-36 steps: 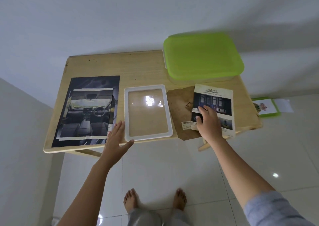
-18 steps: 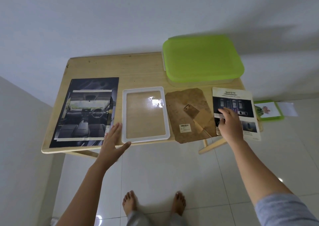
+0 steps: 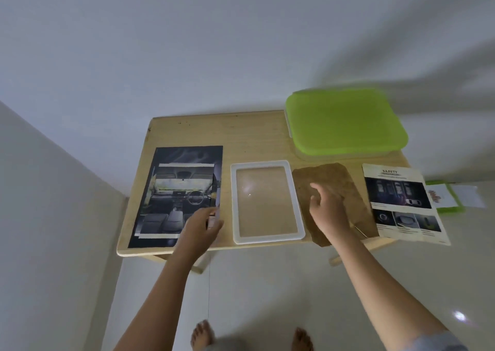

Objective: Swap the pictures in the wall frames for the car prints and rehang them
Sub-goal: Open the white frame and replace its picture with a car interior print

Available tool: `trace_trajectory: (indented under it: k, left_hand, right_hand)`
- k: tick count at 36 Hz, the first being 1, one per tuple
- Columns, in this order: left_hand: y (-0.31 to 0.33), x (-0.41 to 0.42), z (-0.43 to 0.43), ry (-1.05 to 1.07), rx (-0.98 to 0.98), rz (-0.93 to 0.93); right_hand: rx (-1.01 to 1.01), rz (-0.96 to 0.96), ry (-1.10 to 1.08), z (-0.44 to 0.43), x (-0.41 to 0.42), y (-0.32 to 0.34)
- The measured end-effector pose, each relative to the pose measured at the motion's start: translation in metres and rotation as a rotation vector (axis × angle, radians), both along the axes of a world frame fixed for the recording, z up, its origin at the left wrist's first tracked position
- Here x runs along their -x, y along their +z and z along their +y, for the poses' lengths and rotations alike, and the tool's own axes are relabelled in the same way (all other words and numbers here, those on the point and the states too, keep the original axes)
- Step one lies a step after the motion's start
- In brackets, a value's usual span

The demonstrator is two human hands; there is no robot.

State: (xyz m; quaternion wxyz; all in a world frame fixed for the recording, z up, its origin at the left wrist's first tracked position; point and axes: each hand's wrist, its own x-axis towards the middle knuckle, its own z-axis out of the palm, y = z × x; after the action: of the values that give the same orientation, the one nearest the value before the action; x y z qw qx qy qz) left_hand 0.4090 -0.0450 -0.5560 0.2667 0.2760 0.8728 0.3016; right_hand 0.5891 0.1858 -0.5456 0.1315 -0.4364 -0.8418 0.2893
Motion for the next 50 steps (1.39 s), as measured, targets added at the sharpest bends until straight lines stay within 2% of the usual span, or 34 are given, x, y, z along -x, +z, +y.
trace_trajectory:
  k: [6,9,11,15,18,20,27,30,33,37,40,45,50]
  left_hand:
    - [0.007,0.059,-0.055,0.137,-0.058,0.209]
    - [-0.002,0.081,-0.087,0.129,0.026,0.260]
    - [-0.008,0.088,-0.102,0.070,0.127,0.314]
    - [-0.027,0.094,-0.120,-0.055,0.206,0.277]
    - [-0.040,0.094,-0.127,-0.123,0.259,0.308]
    - [-0.043,0.094,-0.128,-0.130,0.252,0.325]
    - [-0.044,0.096,-0.128,-0.150,0.267,0.308]
    - [-0.040,0.098,-0.125,-0.147,0.276,0.293]
    - [-0.035,0.100,-0.122,-0.137,0.282,0.275]
    - [-0.020,0.105,-0.115,-0.052,0.171,0.255]
    - [0.000,0.110,-0.096,0.005,-0.024,0.256]
    - [0.052,0.103,-0.038,-0.069,-0.322,0.077]
    - [0.096,0.087,0.012,-0.041,-0.448,-0.070]
  right_hand:
    - [-0.019,0.031,0.222,-0.108,0.096,-0.004]
    - [0.024,0.028,0.271,-0.155,0.132,-0.013]
    - [0.060,-0.008,0.263,-0.178,0.149,-0.021]
    - [0.042,-0.130,0.156,-0.206,0.169,-0.031]
    - [0.028,-0.152,0.086,-0.218,0.177,-0.033]
    - [0.071,-0.104,0.033,-0.223,0.180,-0.033]
    - [0.338,0.254,-0.238,-0.218,0.186,-0.018]
    - [0.426,0.311,-0.233,-0.215,0.185,-0.014]
    - [0.395,0.315,-0.169,-0.216,0.181,-0.013]
    - [0.314,0.405,-0.166,-0.215,0.178,-0.004]
    - [0.261,0.494,-0.178,-0.211,0.175,0.008]
    - [0.142,0.596,-0.135,-0.196,0.165,0.029]
    - [-0.092,0.626,0.004,-0.175,0.144,0.047]
